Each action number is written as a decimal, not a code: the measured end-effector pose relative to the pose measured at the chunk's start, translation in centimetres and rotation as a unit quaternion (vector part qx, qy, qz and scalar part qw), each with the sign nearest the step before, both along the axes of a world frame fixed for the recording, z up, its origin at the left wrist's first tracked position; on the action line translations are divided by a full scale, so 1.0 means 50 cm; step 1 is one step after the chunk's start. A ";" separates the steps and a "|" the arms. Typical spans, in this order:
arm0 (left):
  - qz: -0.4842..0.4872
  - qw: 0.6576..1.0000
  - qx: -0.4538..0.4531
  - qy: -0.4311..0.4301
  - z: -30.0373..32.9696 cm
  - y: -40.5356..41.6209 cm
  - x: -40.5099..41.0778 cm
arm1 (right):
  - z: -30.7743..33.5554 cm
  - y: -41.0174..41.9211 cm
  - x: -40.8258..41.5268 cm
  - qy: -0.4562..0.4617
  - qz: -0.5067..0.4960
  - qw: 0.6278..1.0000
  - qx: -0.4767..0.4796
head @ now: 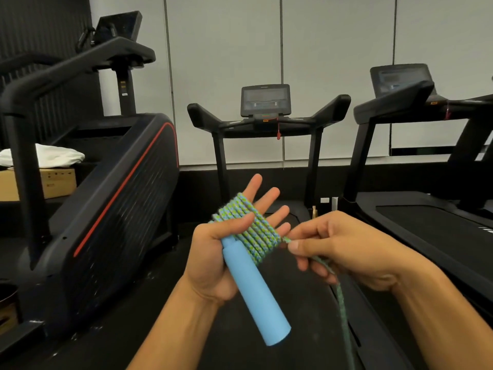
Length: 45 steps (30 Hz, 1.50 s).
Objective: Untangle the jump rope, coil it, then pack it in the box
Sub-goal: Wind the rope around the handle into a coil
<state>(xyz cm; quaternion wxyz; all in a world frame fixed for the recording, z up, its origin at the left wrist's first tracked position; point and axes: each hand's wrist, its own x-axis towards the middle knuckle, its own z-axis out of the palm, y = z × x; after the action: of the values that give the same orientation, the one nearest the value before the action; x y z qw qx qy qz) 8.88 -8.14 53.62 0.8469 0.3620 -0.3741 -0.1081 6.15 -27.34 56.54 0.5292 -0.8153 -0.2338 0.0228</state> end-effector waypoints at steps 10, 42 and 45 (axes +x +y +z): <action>-0.001 0.990 0.143 -0.011 -0.008 0.008 -0.004 | 0.016 0.011 -0.018 -0.068 -0.024 0.997 -0.021; 0.115 0.947 0.298 0.019 -0.025 -0.027 -0.003 | 0.009 0.008 -0.001 -0.138 -0.088 0.983 0.085; 0.068 0.947 0.314 -0.025 -0.030 -0.025 -0.006 | 0.003 0.012 0.002 -0.162 -0.074 0.982 0.066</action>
<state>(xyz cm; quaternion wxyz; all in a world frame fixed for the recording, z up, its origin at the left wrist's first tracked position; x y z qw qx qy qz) 8.56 -9.37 52.13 0.6862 0.6367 -0.3171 -0.1526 6.27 -26.74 56.69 0.5370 -0.7867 -0.2564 -0.1643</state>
